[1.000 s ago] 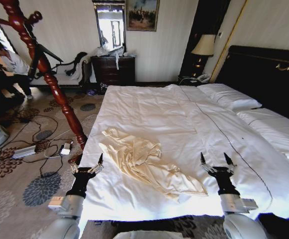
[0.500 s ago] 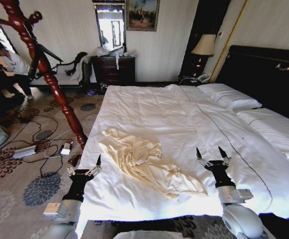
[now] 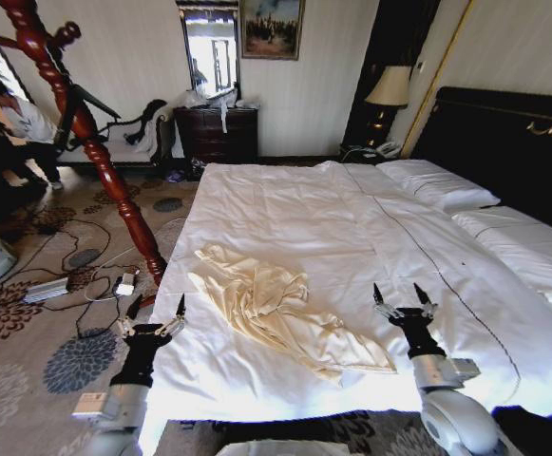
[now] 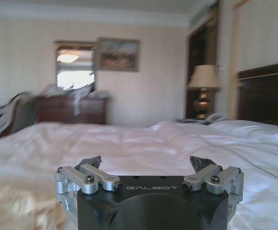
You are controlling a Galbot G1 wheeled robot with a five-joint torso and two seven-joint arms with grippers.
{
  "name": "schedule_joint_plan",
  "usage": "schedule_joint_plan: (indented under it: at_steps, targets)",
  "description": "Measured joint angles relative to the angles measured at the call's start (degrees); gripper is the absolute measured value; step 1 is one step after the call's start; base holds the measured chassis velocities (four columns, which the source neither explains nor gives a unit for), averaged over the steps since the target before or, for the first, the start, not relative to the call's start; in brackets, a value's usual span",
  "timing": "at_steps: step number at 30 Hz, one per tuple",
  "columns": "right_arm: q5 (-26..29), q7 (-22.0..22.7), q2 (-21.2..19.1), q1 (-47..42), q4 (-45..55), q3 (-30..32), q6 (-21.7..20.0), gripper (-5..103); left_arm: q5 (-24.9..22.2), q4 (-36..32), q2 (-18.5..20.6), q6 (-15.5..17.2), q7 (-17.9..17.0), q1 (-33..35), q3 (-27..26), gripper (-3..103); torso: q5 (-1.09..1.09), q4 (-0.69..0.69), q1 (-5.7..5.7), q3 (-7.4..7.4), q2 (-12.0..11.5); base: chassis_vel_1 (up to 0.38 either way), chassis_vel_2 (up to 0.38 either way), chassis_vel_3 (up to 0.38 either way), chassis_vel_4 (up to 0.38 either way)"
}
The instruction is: Pick up the clothes from the bed and hang them on the clothes hanger.
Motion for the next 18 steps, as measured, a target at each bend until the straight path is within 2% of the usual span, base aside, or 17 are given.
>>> schedule_joint_plan:
  at_steps: [5, 6, 10, 11, 14, 16, 18]
  targets:
    - [-2.9, -9.0, -14.7, 0.8, -3.1, 0.0, 4.4, 100, 3.9, 2.4, -1.5, -1.6, -0.6, 0.6, -0.3, 100, -0.01, 0.02, 0.00, 0.01, 0.0, 0.000, 0.000, 0.000, 0.000]
    - [-2.9, -9.0, -14.7, 0.8, -3.1, 0.0, 4.4, 100, 3.9, 2.4, -1.5, -1.6, -0.6, 0.6, -0.3, 100, -0.01, 0.02, 0.00, 0.01, 0.0, 0.000, 0.000, 0.000, 0.000]
    - [-4.9, -13.6, -25.4, -0.3, -3.4, 3.4, 5.2, 100, 8.2, 2.2, -2.8, -4.1, -0.1, 1.1, -0.2, 100, -0.02, 0.00, 0.00, 0.00, 0.0, 0.000, 0.000, 0.000, 0.000]
    - [-4.9, -13.6, -25.4, -0.3, -3.4, 3.4, 5.2, 100, 8.2, 2.2, -2.8, -4.1, -0.1, 1.1, -0.2, 100, -0.02, 0.00, 0.00, 0.00, 0.0, 0.000, 0.000, 0.000, 0.000]
    - [-9.0, -13.9, -30.3, -0.9, -5.3, 4.1, 3.2, 100, 11.4, 3.8, -4.2, -7.0, 0.3, 1.4, -0.4, 100, -0.03, 0.03, 0.01, 0.01, 0.0, 0.000, 0.000, 0.000, 0.000]
    - [-10.8, -14.0, -30.8, -0.7, -6.6, 3.2, 3.1, 100, 11.8, 4.5, -4.8, -7.9, 0.4, 1.6, -0.4, 100, -0.04, 0.03, 0.00, 0.01, 0.0, 0.000, 0.000, 0.000, 0.000]
    - [-14.1, -14.9, -30.0, 0.4, -8.9, -0.5, 4.0, 100, 12.1, 5.9, -5.9, -9.6, 0.8, 2.3, -0.4, 100, 0.00, 0.00, 0.00, 0.01, 0.0, 0.000, 0.000, 0.000, 0.000]
